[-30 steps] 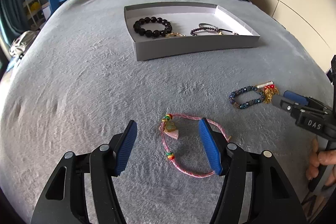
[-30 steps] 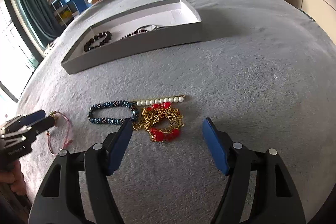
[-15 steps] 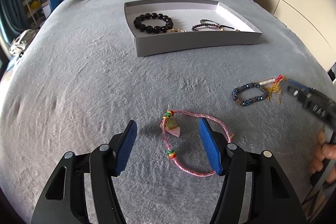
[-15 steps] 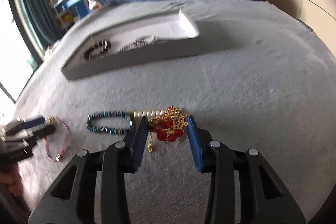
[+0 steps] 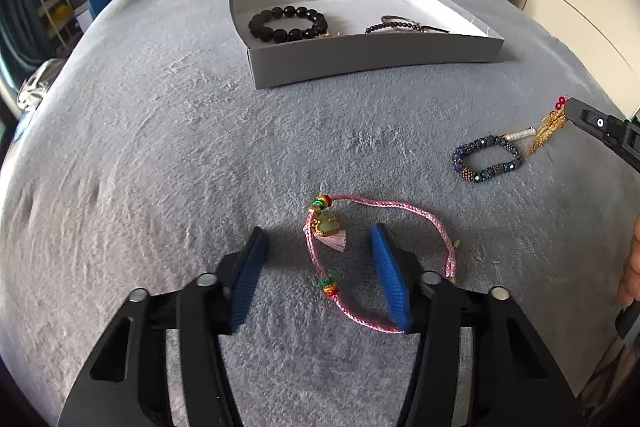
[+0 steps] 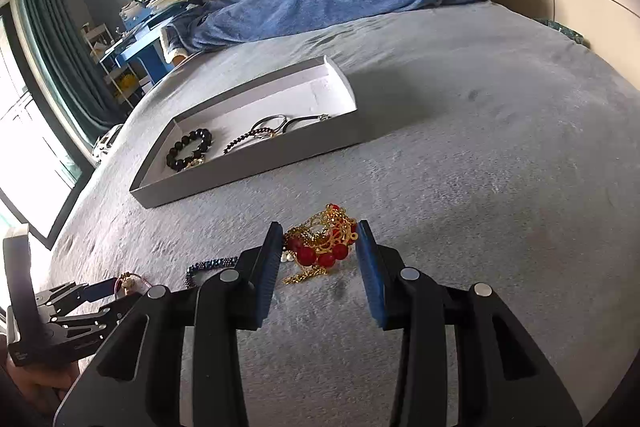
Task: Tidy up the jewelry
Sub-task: 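Grasp the pink cord bracelet with the left tool while the right tool grasps the red-gold beaded piece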
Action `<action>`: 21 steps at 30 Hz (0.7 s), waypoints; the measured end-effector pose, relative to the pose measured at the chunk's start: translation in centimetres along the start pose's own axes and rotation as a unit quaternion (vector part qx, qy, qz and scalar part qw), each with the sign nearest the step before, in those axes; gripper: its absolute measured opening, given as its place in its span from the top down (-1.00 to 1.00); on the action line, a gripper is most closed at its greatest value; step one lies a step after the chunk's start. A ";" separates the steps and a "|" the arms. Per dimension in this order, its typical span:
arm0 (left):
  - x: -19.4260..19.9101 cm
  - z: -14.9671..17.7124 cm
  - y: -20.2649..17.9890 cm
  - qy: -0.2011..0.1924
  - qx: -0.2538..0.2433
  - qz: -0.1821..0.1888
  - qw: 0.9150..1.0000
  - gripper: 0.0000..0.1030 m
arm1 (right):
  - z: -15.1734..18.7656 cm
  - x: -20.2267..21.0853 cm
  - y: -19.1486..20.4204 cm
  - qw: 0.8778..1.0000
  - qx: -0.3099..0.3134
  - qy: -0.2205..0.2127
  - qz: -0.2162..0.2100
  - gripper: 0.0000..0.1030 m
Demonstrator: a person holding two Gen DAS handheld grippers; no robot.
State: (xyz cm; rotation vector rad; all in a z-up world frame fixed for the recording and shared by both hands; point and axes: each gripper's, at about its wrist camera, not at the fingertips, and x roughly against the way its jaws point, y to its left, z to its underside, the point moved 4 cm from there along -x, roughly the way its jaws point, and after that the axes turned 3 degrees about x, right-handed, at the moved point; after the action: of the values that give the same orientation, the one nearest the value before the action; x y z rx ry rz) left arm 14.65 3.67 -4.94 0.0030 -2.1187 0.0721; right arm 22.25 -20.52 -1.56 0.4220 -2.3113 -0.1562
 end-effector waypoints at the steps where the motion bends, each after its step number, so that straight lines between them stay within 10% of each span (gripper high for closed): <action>1: 0.0 -0.1 0.0 -0.001 -0.003 -0.003 1.000 0.32 | 0.1 0.0 0.1 1.000 0.002 0.001 0.000 0.27; 3: 0.2 -0.3 0.0 -0.005 -0.007 -0.005 1.000 0.70 | 0.1 0.0 0.3 1.000 0.007 0.001 -0.002 0.27; 21: 3.5 -3.7 -0.3 -0.078 -0.004 0.038 0.996 0.72 | -0.8 0.1 3.5 0.997 0.071 -0.013 -0.017 0.27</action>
State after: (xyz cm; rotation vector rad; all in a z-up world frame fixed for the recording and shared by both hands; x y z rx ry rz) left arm 16.03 3.63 -0.03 -0.0799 -2.2750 0.1121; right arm 21.87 -17.30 -0.13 0.5345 -2.3506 -0.0134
